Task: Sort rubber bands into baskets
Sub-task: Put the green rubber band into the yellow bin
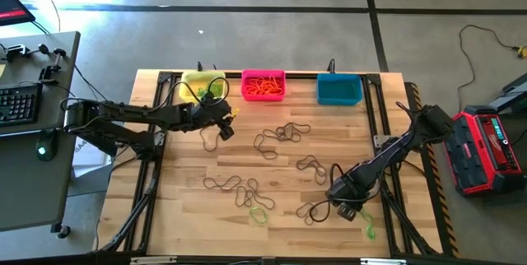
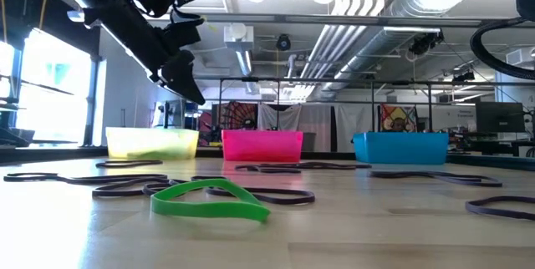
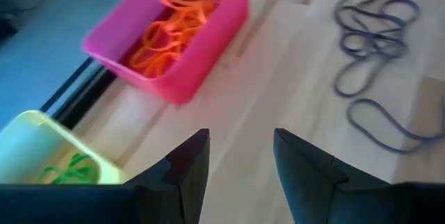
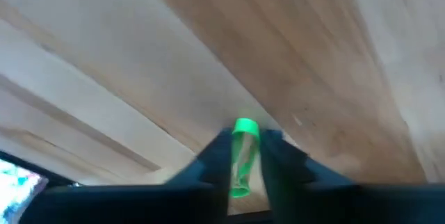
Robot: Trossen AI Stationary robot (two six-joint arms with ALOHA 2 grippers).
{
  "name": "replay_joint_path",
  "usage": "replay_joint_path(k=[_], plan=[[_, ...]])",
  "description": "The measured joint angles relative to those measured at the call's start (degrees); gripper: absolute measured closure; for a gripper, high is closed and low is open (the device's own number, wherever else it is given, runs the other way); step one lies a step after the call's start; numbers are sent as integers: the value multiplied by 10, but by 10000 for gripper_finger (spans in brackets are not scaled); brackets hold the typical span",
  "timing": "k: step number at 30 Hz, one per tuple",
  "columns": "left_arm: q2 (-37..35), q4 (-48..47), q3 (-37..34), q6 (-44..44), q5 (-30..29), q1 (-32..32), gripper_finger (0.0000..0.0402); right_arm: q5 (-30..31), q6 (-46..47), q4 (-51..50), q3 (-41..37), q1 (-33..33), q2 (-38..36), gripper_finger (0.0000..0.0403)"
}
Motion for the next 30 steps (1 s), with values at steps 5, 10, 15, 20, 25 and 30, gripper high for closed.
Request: replay_joint_path(k=[5,10,15,20,25,30], plan=[[11,-4,0,-31,74,5,248,2,-41,-3,13,-1,1,390],[27,17,0,-63,115,5,248,58,-105,-2,64,-30,-11,399],[43,79,0,-64,180,-5,248,229,-234,17,104,-88,-24,400],[66,161,0,-65,256,-22,248,379,-358,119,102,-159,-24,401],[99,231,0,-64,274,-39,248,504,-471,256,101,-210,-24,402],[132,286,0,-61,272,-55,248,535,-537,392,101,-246,-24,402]])
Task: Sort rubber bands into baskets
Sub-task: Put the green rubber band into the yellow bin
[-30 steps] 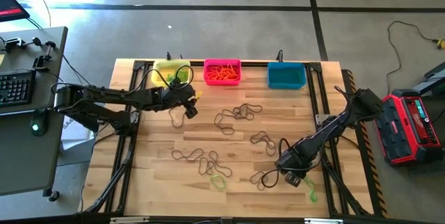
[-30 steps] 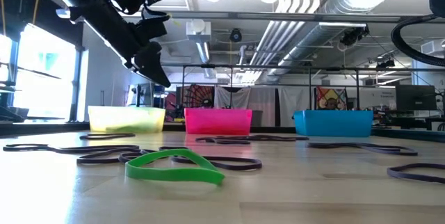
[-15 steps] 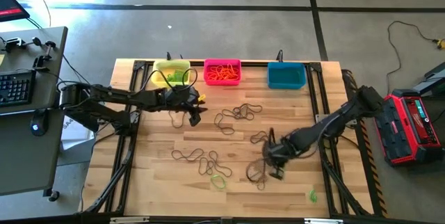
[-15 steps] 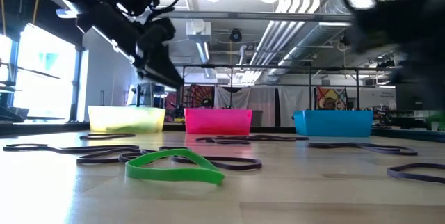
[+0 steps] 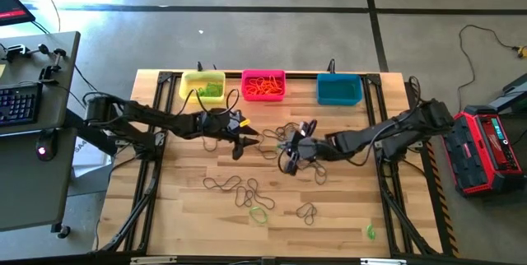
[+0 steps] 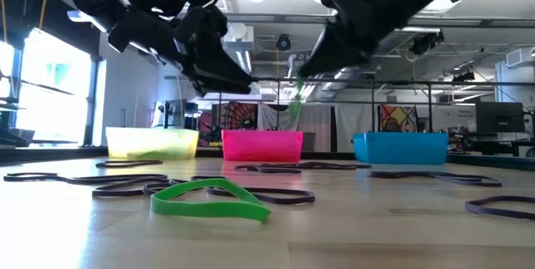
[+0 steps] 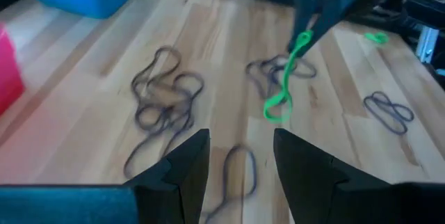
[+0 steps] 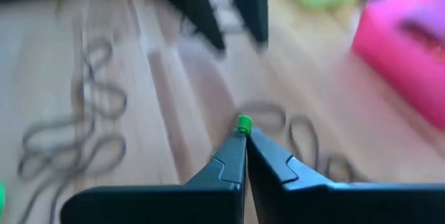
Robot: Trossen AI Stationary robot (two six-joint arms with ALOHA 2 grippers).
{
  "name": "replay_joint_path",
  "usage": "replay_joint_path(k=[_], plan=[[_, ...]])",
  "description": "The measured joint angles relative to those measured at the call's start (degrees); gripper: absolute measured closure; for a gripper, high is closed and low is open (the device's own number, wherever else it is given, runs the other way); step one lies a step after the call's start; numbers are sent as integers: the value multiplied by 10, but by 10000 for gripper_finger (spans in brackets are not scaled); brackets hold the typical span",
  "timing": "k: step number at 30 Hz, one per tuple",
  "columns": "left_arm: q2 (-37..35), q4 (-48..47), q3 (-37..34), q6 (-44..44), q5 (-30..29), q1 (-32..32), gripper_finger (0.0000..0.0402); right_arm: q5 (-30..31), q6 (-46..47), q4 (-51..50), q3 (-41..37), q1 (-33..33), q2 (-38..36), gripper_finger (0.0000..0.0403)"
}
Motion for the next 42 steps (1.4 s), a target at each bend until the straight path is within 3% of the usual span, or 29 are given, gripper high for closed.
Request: replay_joint_path(k=[8,18,23,29,31,34,42], plan=[[41,131,0,32,-5,-33,230,-19,-56,91,0,-19,0,403],[82,127,60,80,-6,-50,217,-28,-87,145,0,-19,0,403],[82,85,72,94,-4,-48,265,-27,-87,151,2,-19,0,403],[82,68,72,94,-6,-47,373,-27,-89,147,2,-19,0,399],[75,57,72,91,-7,-45,394,-22,-101,142,2,-19,0,388],[55,23,72,76,-12,-36,394,10,-102,130,2,-18,0,354],[-41,-129,72,25,-97,11,400,81,-98,123,2,-19,0,253]])
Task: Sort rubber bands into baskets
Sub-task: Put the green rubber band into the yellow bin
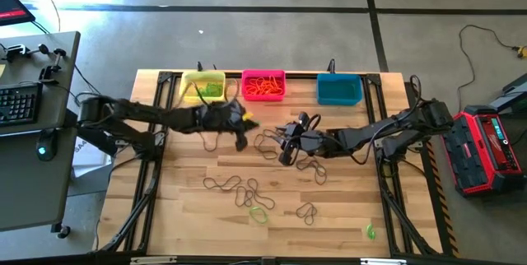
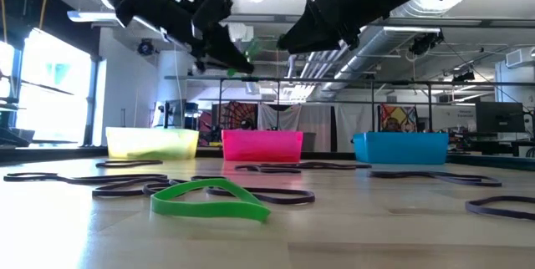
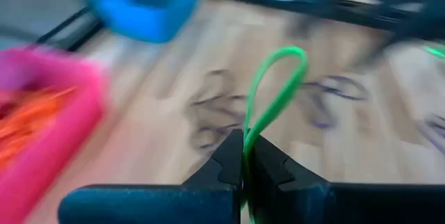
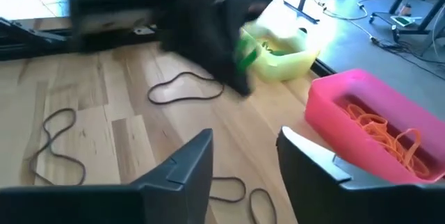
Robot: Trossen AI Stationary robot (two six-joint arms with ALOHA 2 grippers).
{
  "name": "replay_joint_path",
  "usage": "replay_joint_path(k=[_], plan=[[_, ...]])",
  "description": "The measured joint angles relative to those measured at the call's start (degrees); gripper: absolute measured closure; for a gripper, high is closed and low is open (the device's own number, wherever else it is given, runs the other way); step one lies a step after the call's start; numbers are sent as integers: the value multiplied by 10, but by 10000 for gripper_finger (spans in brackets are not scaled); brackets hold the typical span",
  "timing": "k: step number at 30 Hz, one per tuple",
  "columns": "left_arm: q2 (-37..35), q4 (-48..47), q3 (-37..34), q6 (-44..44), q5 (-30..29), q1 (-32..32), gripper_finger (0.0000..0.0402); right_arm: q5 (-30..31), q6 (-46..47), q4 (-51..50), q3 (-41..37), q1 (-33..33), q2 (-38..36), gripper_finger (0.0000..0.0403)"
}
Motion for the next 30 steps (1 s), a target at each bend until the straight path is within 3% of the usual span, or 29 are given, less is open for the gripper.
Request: replay_joint_path(k=[6,10,14,20,25,30], plan=[[-76,-189,0,-63,-37,105,401,0,0,-9,0,0,0,244],[-91,-279,0,-71,-58,199,401,0,0,-8,0,0,0,243],[-83,-288,0,-47,-59,279,401,0,0,-8,0,0,0,243],[-53,-291,0,-11,-2,368,401,0,1,-8,0,0,0,243],[-20,-287,0,17,10,394,378,0,2,-8,0,0,0,243],[-13,-269,0,31,-13,393,324,10,15,-8,0,0,0,243]])
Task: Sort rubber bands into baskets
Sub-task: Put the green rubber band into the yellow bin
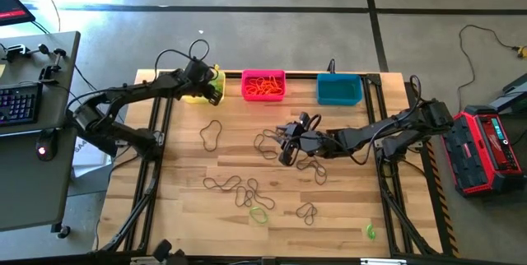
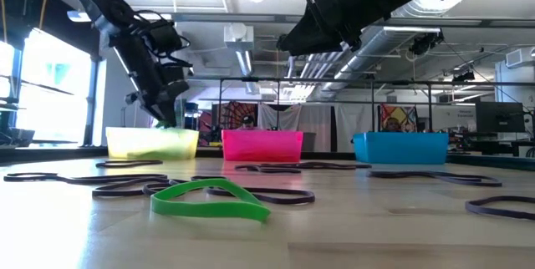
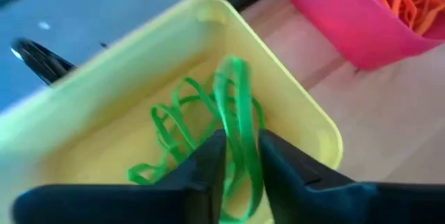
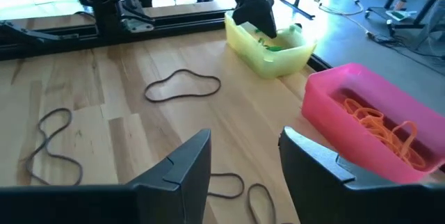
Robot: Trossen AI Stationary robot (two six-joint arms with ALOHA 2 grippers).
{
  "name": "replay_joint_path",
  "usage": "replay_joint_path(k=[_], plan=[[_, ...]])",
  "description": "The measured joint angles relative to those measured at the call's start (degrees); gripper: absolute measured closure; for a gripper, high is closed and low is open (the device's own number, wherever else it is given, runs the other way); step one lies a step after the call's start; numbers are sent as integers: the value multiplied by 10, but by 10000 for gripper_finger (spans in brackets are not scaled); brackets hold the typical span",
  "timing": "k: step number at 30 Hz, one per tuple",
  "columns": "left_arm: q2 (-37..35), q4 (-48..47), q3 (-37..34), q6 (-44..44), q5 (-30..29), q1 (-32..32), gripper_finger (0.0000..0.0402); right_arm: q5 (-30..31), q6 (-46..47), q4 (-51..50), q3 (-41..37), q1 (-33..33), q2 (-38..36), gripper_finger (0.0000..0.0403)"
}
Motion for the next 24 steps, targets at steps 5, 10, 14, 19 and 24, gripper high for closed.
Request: replay_joint_path(k=[5,10,14,19,24], plan=[[-16,8,0,7,-22,-5,265,5,0,-1,0,0,0,243],[-19,4,0,13,-17,-8,229,-14,7,-6,0,0,0,243],[-35,33,-22,3,-8,-35,230,-67,25,-30,0,0,0,243],[-88,118,-77,-15,-9,-95,245,-80,68,-66,0,12,6,253],[-160,183,-131,-25,-9,-166,254,-84,71,-59,0,36,16,258]])
